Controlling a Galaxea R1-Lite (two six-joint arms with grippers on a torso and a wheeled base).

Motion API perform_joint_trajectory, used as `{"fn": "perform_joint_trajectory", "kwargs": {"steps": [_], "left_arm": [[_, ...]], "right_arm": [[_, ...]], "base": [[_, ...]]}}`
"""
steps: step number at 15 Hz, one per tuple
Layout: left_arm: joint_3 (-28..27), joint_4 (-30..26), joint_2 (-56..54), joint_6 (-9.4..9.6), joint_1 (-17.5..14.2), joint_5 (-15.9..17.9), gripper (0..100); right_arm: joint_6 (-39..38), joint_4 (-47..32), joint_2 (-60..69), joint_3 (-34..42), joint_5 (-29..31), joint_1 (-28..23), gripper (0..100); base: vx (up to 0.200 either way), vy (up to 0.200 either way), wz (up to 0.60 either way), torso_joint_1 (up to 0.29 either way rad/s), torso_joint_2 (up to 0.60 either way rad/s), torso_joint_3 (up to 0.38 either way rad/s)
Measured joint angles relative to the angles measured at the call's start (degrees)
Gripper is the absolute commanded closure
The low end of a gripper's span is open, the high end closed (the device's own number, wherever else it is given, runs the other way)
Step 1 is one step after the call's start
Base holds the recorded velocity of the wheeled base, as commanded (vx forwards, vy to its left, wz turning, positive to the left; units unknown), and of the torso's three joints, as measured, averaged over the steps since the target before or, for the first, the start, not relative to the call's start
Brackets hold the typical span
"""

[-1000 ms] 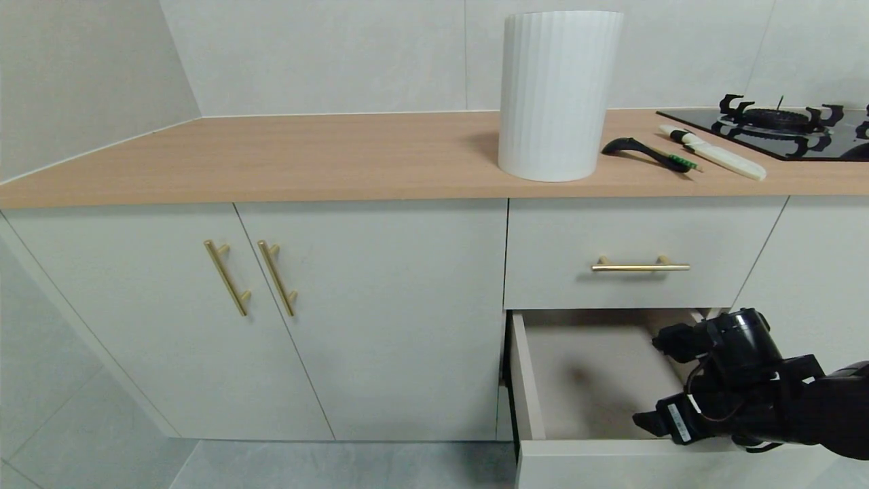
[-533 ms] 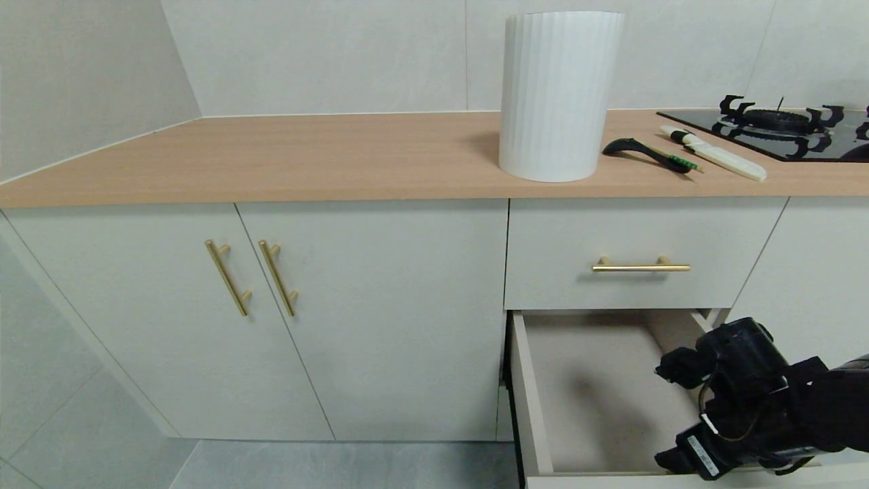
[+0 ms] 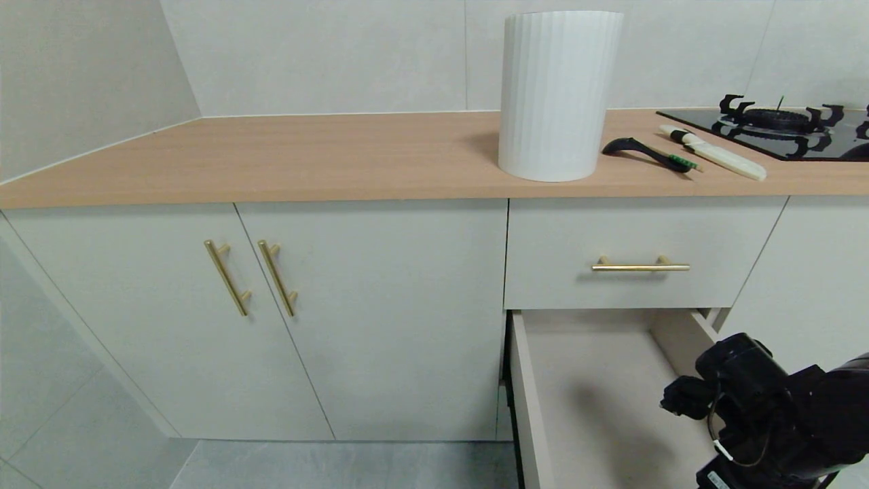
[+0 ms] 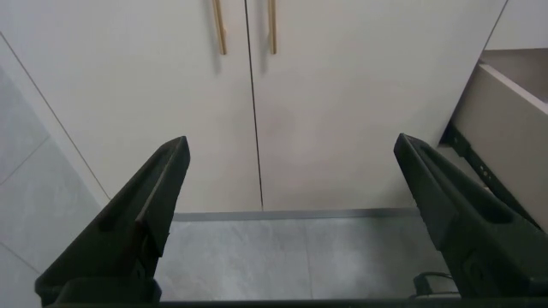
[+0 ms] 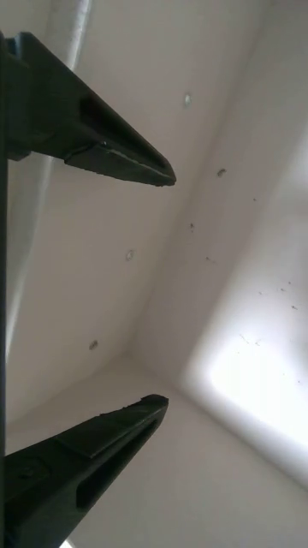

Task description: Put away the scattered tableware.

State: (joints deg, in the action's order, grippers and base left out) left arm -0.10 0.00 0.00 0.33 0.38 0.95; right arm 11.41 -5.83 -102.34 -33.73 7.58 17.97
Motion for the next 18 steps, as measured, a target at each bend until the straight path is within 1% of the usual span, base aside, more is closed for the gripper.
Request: {"fn": "perform_joint_trajectory", "kwargs": {"steps": [4,5,7,8,9,10,11,15,18], "left_arm": [[0.0,0.0,0.0,0.0,0.0,0.0,0],[0.0,0.0,0.0,0.0,0.0,0.0,0],[0.0,0.0,0.0,0.02,0.0,0.0,0],[0.0,0.0,0.0,0.0,0.0,0.0,0],[0.0,0.0,0.0,0.02,0.0,0.0,0],[0.0,0.0,0.0,0.02,0.0,0.0,0],[0.0,0.0,0.0,0.0,0.0,0.0,0],[0.0,0.0,0.0,0.0,0.0,0.0,0],[0.0,0.0,0.0,0.02,0.0,0.0,0]], "right_arm": [[-0.5,0.4,0.2,-1.0,0.4,0.0,0],[-1.5,0.5,0.4,-1.5,0.4,0.0,0],[-5.9,1.6,1.2,-3.8,0.4,-0.1,0],[-9.3,3.3,1.5,-5.0,0.4,-0.1,0],[-10.6,5.1,2.1,-5.9,0.4,-0.1,0],[-10.9,7.2,2.6,-6.1,0.3,-0.1,0],[-11.1,10.8,3.8,-6.2,0.3,-0.1,0],[-11.1,20.2,9.3,-4.2,0.3,-0.1,0],[-10.9,24.1,13.8,-2.7,0.2,-0.1,0]], "base": [[0.0,0.0,0.0,0.0,0.0,0.0],[0.0,0.0,0.0,0.0,0.0,0.0],[0.0,0.0,0.0,0.0,0.0,0.0],[0.0,0.0,0.0,0.0,0.0,0.0],[0.0,0.0,0.0,0.0,0.0,0.0],[0.0,0.0,0.0,0.0,0.0,0.0],[0.0,0.0,0.0,0.0,0.0,0.0],[0.0,0.0,0.0,0.0,0.0,0.0],[0.0,0.0,0.0,0.0,0.0,0.0]]}}
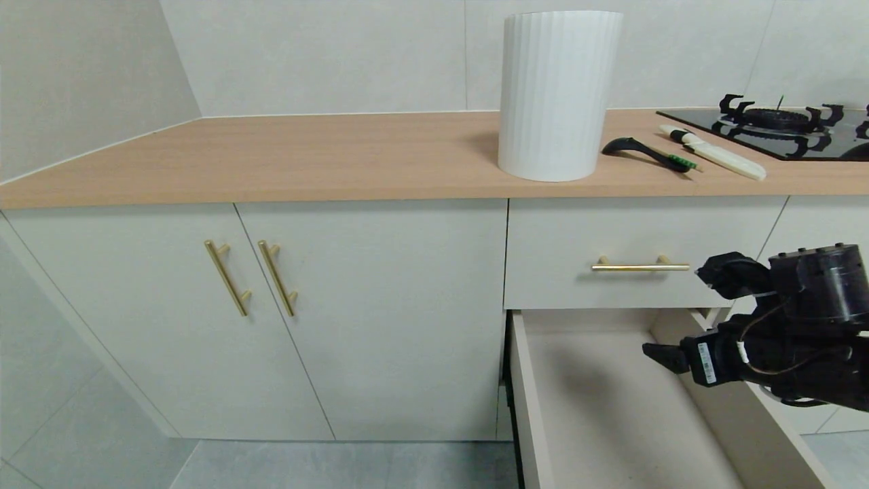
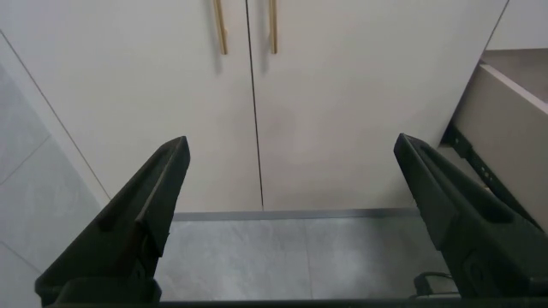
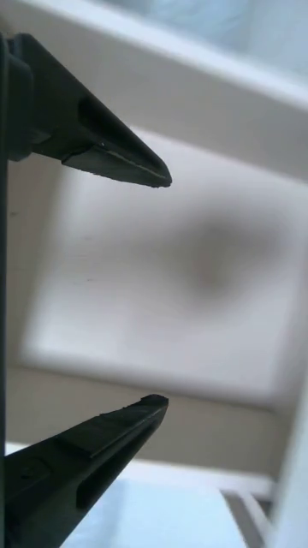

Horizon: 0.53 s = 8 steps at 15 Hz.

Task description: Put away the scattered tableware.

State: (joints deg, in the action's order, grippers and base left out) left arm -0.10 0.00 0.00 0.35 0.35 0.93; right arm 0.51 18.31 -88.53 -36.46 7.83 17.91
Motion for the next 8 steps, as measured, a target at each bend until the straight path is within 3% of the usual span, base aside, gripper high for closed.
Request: {"fn": "perform_joint_trajectory", "kwargs": {"steps": [4,8], "left_arm": [[0.0,-0.2,0.0,0.0,0.0,0.0,0],[0.0,0.0,0.0,0.0,0.0,0.0,0]], "right_arm": [[0.1,0.7,3.6,0.6,0.0,0.0,0],[0.2,0.7,4.5,0.5,0.0,0.0,0]], "base": [[0.0,0.0,0.0,0.08,-0.24,-0.254],[0.0,0.0,0.0,0.144,-0.51,-0.304]]}}
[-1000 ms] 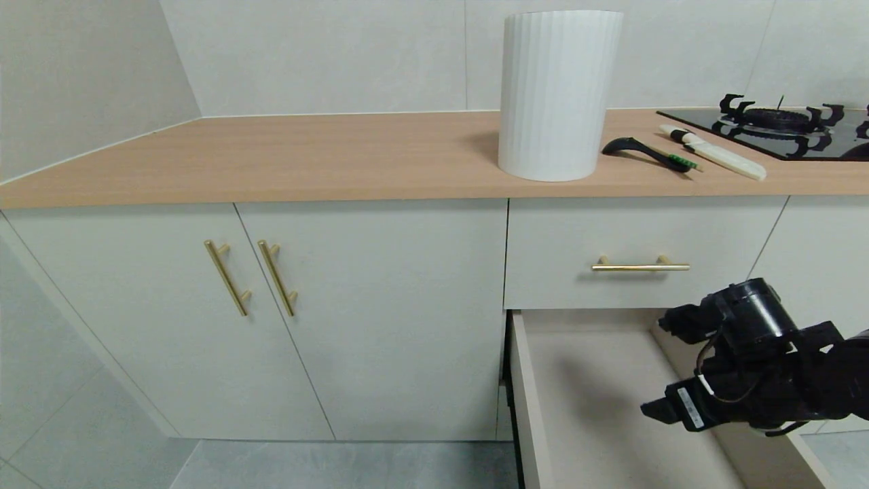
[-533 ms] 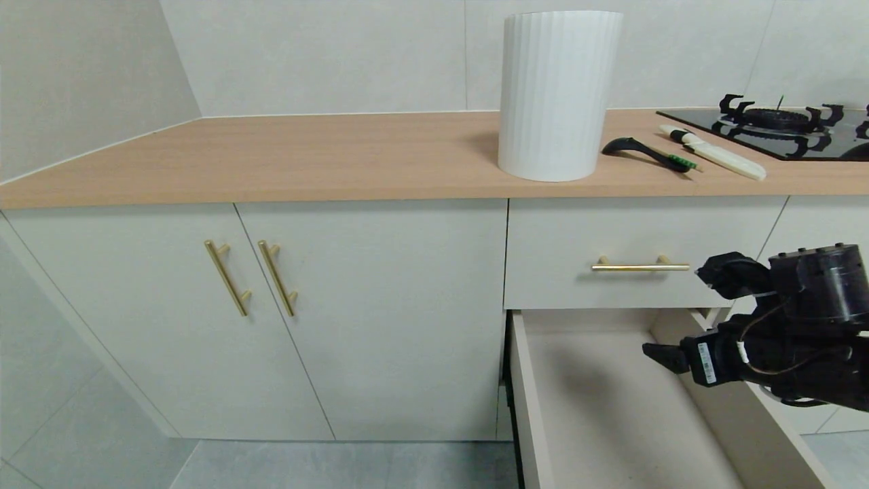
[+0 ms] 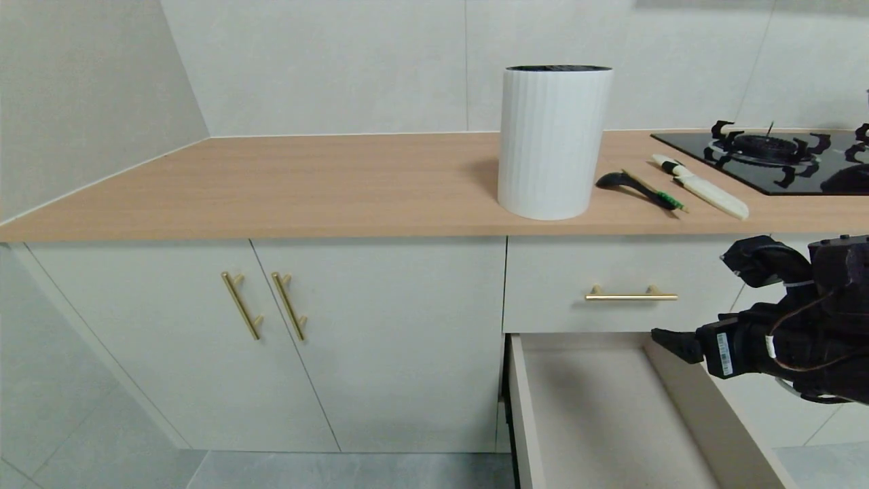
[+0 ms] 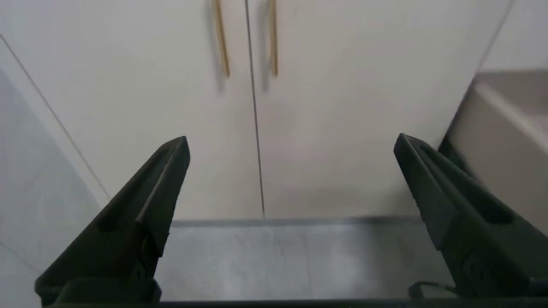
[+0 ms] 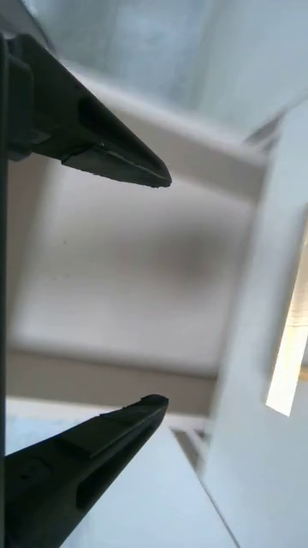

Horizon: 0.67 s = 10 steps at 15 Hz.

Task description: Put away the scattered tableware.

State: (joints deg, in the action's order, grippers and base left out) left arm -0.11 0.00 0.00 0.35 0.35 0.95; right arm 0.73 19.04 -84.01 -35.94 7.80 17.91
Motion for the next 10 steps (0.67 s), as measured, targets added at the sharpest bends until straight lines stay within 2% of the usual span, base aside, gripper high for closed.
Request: {"fn": "perform_joint_trajectory", "kwargs": {"steps": [10], "left_arm": [[0.0,0.0,0.0,0.0,0.0,0.0,0]], "right_arm": [[-0.1,1.1,-0.1,0.1,0.0,-0.3,0]], "base": [[0.0,0.0,0.0,0.19,-0.48,-0.289]]}}
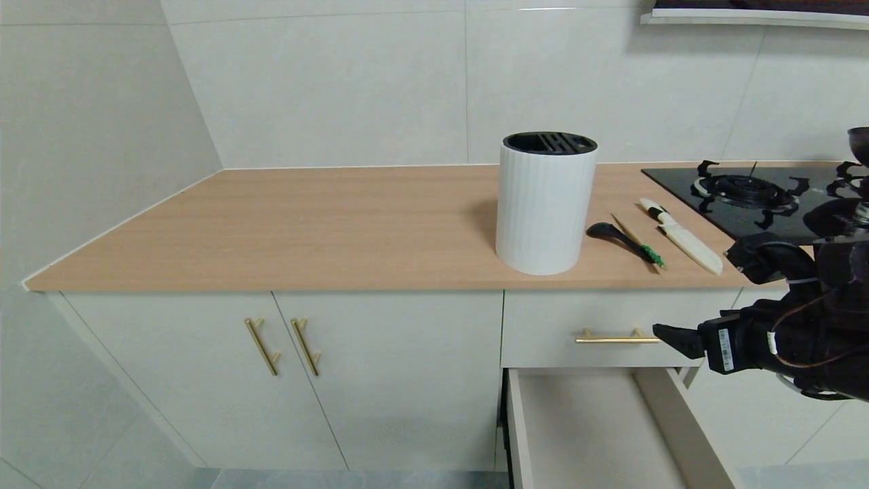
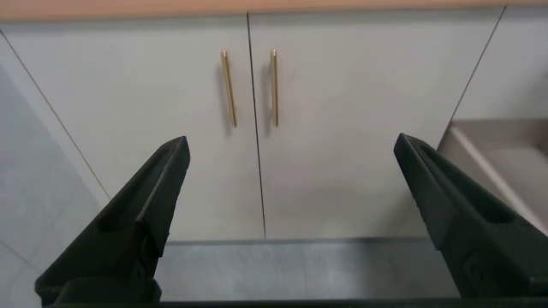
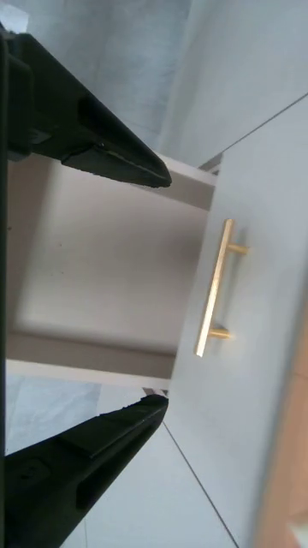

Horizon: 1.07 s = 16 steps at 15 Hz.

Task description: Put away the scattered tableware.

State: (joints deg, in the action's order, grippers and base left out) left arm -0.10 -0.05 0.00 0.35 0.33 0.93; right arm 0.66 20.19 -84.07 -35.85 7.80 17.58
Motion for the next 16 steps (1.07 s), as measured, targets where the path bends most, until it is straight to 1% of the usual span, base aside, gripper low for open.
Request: {"fn": "perform_joint_trajectory", "kwargs": {"steps": [3,7,9,11,13,16], "left_arm": [[0.0,0.0,0.0,0.0,0.0,0.0,0],[0.0,0.0,0.0,-0.02,0.0,0.0,0],[0.0,0.0,0.0,-0.02,0.0,0.0,0],[0.0,0.0,0.0,0.0,0.0,0.0,0],[0.0,0.0,0.0,0.0,0.0,0.0,0],[0.0,0.0,0.0,0.0,0.0,0.0,0]], "right_arm": [[-0.1,0.0,-0.1,0.0,0.0,0.0,0],[0.0,0.5,-0.2,-0.3,-0.1,0.0,0],[0.1,2.1,-0.9,-2.0,-0.3,0.0,0],[0.0,2.3,-3.6,-6.8,0.9,0.0,0],[-0.3,0.5,-7.1,-12.8,2.0,-0.3,0],[-4.9,-8.1,-12.3,-21.7,3.2,-1.2,0]], "base": [[0.0,0.0,0.0,0.146,-0.33,-0.185],[0.0,0.0,0.0,0.021,-0.04,-0.023],[0.0,0.0,0.0,0.0,0.0,0.0],[0.0,0.0,0.0,0.0,0.0,0.0],[0.0,0.0,0.0,0.0,0.0,0.0],[0.0,0.0,0.0,0.0,0.0,0.0]]}}
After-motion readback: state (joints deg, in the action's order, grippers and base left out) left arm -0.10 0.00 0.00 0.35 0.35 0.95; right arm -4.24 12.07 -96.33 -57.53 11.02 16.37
